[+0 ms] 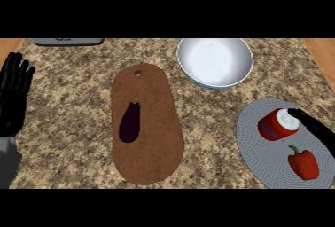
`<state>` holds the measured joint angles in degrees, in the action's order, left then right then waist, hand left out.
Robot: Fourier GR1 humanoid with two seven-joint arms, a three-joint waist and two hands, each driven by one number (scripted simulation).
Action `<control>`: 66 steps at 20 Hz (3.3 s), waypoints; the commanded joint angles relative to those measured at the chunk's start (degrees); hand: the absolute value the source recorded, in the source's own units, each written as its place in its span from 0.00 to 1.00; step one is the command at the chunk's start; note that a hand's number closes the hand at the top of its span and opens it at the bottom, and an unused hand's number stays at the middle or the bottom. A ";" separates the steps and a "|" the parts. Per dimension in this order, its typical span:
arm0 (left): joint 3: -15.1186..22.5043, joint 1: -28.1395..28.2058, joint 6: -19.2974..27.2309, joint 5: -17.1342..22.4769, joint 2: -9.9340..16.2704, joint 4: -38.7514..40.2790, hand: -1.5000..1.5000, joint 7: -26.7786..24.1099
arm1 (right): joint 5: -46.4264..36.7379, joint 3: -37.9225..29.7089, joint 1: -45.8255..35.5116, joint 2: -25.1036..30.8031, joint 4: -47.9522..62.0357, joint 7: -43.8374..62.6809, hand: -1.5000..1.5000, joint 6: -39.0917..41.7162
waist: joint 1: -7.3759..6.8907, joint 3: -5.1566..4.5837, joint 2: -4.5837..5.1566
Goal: Pick the can from the placemat and place it in the bowl
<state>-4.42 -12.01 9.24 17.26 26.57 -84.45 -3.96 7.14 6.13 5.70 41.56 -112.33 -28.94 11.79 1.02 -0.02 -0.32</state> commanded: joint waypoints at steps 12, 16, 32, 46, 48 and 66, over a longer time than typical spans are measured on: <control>0.23 -2.28 1.26 -1.79 -1.25 0.63 0.50 2.28 | -4.87 -20.51 4.05 28.28 -0.91 10.53 0.00 18.71 | 0.14 0.00 0.23; -0.50 -0.61 -1.60 -0.63 -1.29 0.29 0.50 0.47 | -10.97 -19.07 3.47 30.93 -1.80 10.21 0.00 22.20 | -0.77 0.00 0.31; -2.46 0.07 -2.35 -3.77 -4.23 -2.77 0.50 1.83 | -33.22 -9.54 -3.38 16.36 8.41 5.39 0.00 24.37 | -1.17 0.05 0.30; -6.82 -4.90 -8.48 -2.53 -2.39 2.22 0.50 3.43 | -47.35 -2.78 -15.52 5.62 27.80 -0.66 0.00 20.26 | -1.18 0.04 0.39; -3.00 -0.33 -3.57 -6.92 -7.48 -2.70 0.50 2.89 | -46.01 -3.61 -16.88 3.53 25.92 0.27 0.00 22.44 | -1.20 0.03 0.32; -5.84 -1.48 -5.55 -8.39 -8.88 -2.46 0.50 3.77 | -59.93 0.03 -18.64 -5.18 37.05 -5.48 0.00 14.68 | -1.20 0.03 0.33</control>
<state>-10.48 -14.36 3.67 9.59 18.76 -85.84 -0.38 -49.73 5.43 -12.19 38.90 -78.50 -32.95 27.91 -0.12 0.00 0.01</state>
